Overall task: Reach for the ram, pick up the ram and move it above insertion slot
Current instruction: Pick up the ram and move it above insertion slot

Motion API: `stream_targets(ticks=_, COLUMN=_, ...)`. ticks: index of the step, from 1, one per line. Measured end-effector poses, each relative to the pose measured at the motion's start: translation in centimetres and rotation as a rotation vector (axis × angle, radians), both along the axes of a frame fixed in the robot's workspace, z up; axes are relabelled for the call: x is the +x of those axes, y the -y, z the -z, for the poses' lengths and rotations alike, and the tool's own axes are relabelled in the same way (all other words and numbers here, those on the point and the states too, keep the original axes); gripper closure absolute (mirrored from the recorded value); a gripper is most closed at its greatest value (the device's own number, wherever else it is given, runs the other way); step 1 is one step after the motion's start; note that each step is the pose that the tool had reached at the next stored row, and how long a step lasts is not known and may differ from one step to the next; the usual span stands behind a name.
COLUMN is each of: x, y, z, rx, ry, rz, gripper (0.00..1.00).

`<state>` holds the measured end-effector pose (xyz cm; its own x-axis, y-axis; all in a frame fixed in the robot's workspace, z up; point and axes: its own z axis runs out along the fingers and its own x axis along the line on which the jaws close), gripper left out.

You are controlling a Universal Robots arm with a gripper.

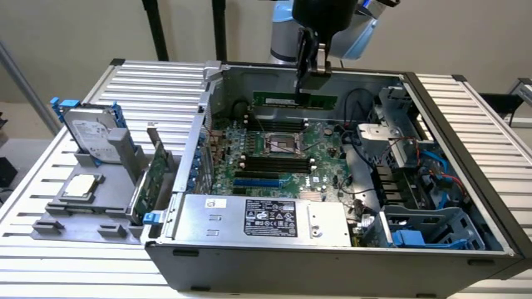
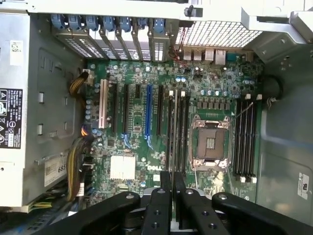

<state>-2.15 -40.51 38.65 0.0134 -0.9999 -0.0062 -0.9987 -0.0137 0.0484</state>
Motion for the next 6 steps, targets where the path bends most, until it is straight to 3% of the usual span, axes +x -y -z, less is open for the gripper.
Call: stream_targets(ticks=6, x=0.01, y=0.00, z=0.00, rx=0.0000, ry=0.0001, rz=0.000, gripper=0.86)
